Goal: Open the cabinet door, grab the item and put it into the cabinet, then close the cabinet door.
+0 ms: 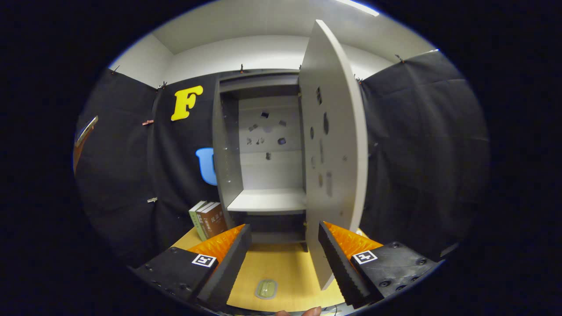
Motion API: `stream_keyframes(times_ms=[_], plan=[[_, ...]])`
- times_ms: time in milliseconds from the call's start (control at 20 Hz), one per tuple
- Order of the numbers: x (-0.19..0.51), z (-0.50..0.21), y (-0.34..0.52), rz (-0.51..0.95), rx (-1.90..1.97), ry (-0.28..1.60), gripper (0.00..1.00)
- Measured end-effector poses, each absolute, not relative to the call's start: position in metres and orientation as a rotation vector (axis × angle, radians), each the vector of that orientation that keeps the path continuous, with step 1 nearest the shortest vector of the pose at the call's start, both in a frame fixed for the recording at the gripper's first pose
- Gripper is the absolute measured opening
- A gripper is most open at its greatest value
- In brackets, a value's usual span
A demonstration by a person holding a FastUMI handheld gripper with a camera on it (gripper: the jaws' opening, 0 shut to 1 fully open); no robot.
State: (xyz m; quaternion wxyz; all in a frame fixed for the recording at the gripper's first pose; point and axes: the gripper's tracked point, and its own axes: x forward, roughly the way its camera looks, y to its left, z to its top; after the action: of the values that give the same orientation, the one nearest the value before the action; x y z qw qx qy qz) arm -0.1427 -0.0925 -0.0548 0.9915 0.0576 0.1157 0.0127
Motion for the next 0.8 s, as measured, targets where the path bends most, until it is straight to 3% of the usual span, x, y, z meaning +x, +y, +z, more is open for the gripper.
stream_keyframes(times_ms=[300,550,800], plan=[[-0.130,-0.205,-0.029,0.121,0.128,0.535,0.97],[-0.131,-0.332,-0.014,0.103,0.138,0.760,0.97],[-0.126,-0.410,-0.006,0.078,0.099,0.872,0.97]])
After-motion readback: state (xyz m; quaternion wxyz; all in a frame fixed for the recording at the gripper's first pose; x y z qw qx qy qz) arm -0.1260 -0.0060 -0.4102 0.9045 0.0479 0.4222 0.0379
